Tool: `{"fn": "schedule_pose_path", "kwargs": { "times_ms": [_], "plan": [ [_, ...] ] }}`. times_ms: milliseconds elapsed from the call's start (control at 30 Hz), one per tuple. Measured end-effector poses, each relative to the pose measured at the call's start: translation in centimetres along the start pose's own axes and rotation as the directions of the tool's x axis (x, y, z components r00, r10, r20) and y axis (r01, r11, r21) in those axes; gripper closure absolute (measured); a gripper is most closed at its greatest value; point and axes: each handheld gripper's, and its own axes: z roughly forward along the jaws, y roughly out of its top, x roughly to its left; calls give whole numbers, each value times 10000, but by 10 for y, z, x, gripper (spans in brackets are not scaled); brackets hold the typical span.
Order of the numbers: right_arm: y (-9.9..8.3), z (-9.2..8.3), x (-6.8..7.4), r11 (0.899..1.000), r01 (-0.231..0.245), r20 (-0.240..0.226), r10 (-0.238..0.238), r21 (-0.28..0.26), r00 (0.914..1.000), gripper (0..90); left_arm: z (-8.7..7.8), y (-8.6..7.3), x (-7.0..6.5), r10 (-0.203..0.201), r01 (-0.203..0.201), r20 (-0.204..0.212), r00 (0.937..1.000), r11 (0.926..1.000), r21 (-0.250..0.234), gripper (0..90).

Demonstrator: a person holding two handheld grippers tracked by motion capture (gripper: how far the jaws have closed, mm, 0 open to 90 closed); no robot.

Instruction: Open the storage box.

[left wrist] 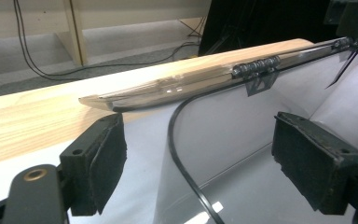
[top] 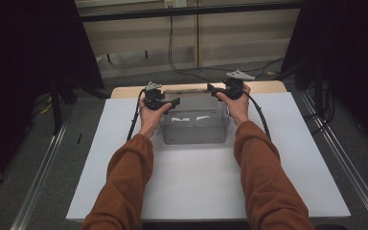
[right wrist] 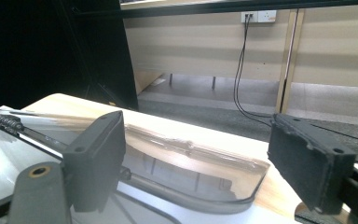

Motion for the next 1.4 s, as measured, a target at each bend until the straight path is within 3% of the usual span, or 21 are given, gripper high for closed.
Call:
{"fn": "schedule_pose_path", "kwargs": {
  "times_ms": [367,500,667,767,967,1067,1167,1267,1400],
  "plan": [
    [0,-9,3,9999,164,-1,-164,0,9999,160,-4,-1,-5,60,-63,-148,9999,9998,-203,150],
    [1,-12,6,9997,261,-61,-261,37,9996,148,-7,0,-7,266,-270,-240,9994,9995,-185,133],
    [3,-16,9,9995,309,-123,-310,-49,9994,142,-15,8,-9,361,-378,-296,9989,9975,-600,135],
    [3,-21,8,9996,271,-110,-272,-91,9996,113,-18,10,-10,454,-476,-381,9982,9971,-597,109],
    [2,-25,11,9994,324,-182,-326,-141,9993,90,-20,11,-14,345,-363,-224,9992,9957,-857,75],
    [4,-30,12,9986,490,-212,-494,-195,9986,70,-22,13,-19,388,-406,-200,9990,9944,-975,74],
    [6,-32,13,9982,549,-209,-554,-242,9982,46,-25,14,-21,737,-763,-318,9968,9931,-892,69],
    [8,-37,14,9971,695,-232,-702,-305,9973,37,-30,13,-23,575,-618,-372,9977,9900,-1269,64],
    [9,-40,16,9959,858,-162,-863,-288,9961,37,-33,11,-22,726,-767,-370,9967,9893,-1239,61]
  ]
}}
